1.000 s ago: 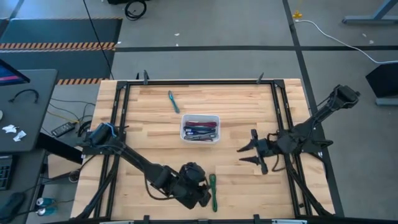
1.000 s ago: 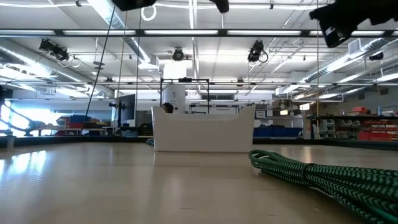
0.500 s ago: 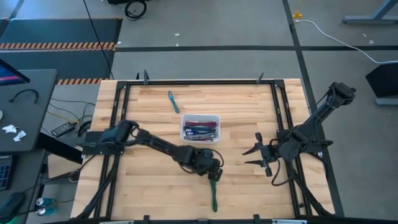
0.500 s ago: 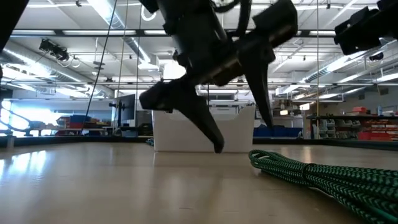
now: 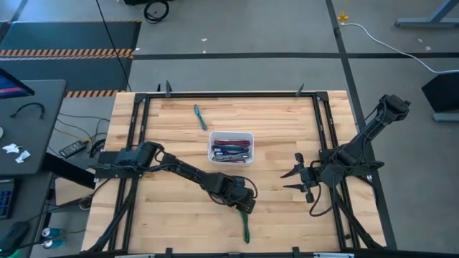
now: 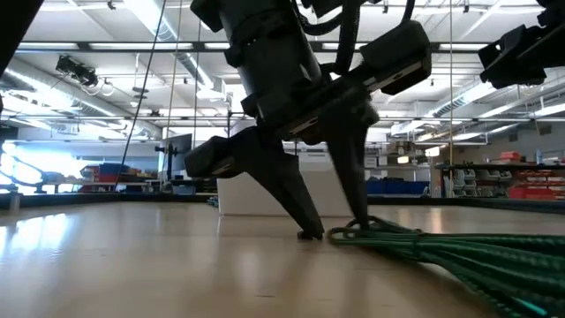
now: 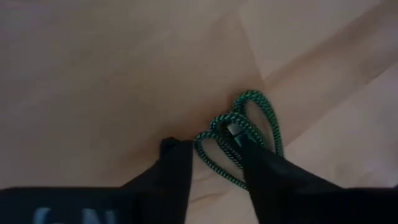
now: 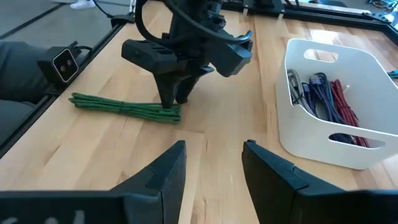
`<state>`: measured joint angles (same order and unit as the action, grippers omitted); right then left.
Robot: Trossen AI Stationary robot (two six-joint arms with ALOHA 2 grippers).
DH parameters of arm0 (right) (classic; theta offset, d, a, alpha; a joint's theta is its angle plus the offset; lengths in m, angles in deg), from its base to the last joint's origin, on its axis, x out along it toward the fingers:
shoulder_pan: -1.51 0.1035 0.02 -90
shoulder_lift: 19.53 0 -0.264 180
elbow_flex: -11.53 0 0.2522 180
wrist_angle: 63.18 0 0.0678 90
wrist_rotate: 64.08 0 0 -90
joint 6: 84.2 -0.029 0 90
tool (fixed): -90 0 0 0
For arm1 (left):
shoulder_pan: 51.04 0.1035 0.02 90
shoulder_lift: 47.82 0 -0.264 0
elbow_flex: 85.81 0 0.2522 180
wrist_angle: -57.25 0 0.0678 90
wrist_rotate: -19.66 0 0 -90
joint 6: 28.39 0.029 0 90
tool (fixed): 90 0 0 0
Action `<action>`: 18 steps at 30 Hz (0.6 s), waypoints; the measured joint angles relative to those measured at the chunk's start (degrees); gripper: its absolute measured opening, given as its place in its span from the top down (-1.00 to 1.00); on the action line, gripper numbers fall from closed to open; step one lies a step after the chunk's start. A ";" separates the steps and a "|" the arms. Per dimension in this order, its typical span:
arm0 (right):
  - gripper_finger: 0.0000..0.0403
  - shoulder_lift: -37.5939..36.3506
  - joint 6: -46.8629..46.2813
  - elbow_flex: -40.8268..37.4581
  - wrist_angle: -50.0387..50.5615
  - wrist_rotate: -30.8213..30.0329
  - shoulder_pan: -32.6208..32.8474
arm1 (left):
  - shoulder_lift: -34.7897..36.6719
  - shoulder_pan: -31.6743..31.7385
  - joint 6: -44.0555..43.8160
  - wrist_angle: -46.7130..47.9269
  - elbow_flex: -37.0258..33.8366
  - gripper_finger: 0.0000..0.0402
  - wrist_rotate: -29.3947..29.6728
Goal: Pick and place USB-C Cables
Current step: Put the black and green charger cable into the white bin
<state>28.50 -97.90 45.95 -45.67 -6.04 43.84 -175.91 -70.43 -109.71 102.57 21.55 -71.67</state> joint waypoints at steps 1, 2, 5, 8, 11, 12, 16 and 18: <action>0.19 0.00 0.02 0.00 0.02 0.00 0.00 | -0.02 -0.11 0.80 0.59 -0.01 0.35 -0.07; 0.19 0.00 0.02 0.00 0.06 0.00 0.00 | -0.02 -0.24 1.54 0.95 -0.04 0.43 -0.03; 0.19 0.00 0.01 0.00 0.17 0.00 0.00 | -0.11 -0.35 3.40 1.09 -0.13 0.69 -0.17; 0.19 0.00 -0.07 0.00 0.20 -0.01 0.00 | 0.26 -0.44 5.57 1.74 0.49 0.93 -0.36; 0.19 0.00 -0.09 0.00 0.22 0.00 0.00 | 0.32 -0.48 7.34 4.80 2.54 0.95 -0.91; 0.19 0.00 -0.14 0.00 0.21 0.00 0.00 | 0.45 -0.51 8.29 7.18 3.63 0.95 -0.92; 0.19 0.00 -0.79 0.00 0.07 0.02 0.00 | 2.32 -1.26 14.61 19.91 11.37 0.98 1.15; 0.19 0.00 -1.41 0.00 0.13 0.00 -0.02 | 2.98 -1.76 18.99 28.40 16.56 0.98 3.20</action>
<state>28.50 -99.31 45.95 -45.54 -6.04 43.82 -172.93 -72.19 -90.72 130.97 38.11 -68.48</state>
